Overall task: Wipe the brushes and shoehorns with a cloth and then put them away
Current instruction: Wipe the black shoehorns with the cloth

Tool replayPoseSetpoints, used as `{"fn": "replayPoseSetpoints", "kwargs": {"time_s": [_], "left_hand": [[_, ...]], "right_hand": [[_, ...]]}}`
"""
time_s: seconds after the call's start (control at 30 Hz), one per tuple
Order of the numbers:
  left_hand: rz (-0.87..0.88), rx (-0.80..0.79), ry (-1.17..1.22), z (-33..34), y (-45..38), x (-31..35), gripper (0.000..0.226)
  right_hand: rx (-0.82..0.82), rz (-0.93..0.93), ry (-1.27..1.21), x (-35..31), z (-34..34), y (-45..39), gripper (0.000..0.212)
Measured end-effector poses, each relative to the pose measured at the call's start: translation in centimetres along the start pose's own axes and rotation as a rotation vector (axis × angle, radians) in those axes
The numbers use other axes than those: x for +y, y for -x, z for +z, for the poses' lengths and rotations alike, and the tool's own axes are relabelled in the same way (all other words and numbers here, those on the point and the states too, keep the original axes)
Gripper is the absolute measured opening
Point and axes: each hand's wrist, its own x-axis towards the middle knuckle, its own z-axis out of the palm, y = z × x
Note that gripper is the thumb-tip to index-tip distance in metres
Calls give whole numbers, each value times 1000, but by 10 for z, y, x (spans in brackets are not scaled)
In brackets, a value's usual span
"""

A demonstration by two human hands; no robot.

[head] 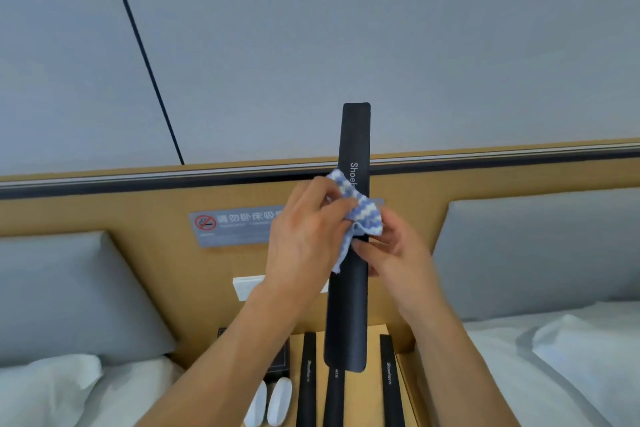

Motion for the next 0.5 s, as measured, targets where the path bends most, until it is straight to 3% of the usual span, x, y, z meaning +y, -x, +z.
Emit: {"fn": "replayPoseSetpoints", "kwargs": {"time_s": [0.13,0.27,0.5], "left_hand": [[54,-24,-23,-6,3,-10,19],[-33,-7,-17,-20,-18,-20,8],[-156,74,-102,-56,-88,-41,25]], "right_hand": [[-52,11,0,-2,8,-4,40],[-130,17,8,-2,18,-3,58],[-162,-9,48,-9,36,0,68]]}}
